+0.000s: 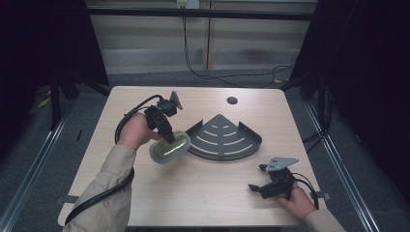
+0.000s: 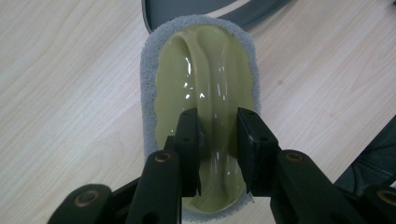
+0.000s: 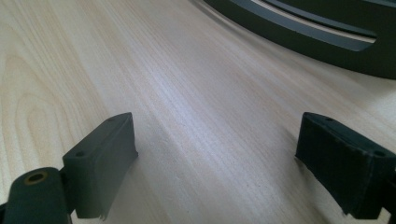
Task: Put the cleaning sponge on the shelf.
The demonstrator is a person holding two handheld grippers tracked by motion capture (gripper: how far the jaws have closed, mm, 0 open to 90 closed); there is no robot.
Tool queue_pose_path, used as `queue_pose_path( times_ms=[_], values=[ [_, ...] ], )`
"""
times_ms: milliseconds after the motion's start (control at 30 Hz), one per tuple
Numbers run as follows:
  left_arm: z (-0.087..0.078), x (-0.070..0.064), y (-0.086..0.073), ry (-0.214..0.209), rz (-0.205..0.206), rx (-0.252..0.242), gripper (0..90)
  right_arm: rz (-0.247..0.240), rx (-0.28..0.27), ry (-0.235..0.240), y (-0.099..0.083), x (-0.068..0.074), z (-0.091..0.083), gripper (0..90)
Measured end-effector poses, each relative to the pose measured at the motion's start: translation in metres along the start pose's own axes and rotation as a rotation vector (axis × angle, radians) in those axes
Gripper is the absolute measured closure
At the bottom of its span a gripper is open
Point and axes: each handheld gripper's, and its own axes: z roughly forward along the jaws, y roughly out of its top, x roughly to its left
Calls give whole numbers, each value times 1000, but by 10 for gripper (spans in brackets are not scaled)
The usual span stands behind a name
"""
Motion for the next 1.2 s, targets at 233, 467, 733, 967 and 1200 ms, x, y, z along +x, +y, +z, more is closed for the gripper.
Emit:
queue_pose_path(
  times_ms=[233, 467, 733, 967, 1200],
  values=[
    [-4, 2, 9, 0, 1, -15, 714, 0, 0, 0, 0, 0, 0, 113],
    [-3, 5, 19, -5, -5, -20, 714, 4, 1, -1, 0, 0, 0, 113],
    [0, 6, 30, -4, -31, -26, 714, 3, 1, -1, 0, 0, 0, 113],
    [0, 6, 39, 2, -33, -30, 714, 2, 1, -1, 0, 0, 0, 114],
    [2, 5, 49, 13, -36, -32, 714, 2, 3, -1, 0, 0, 0, 114]
  ],
)
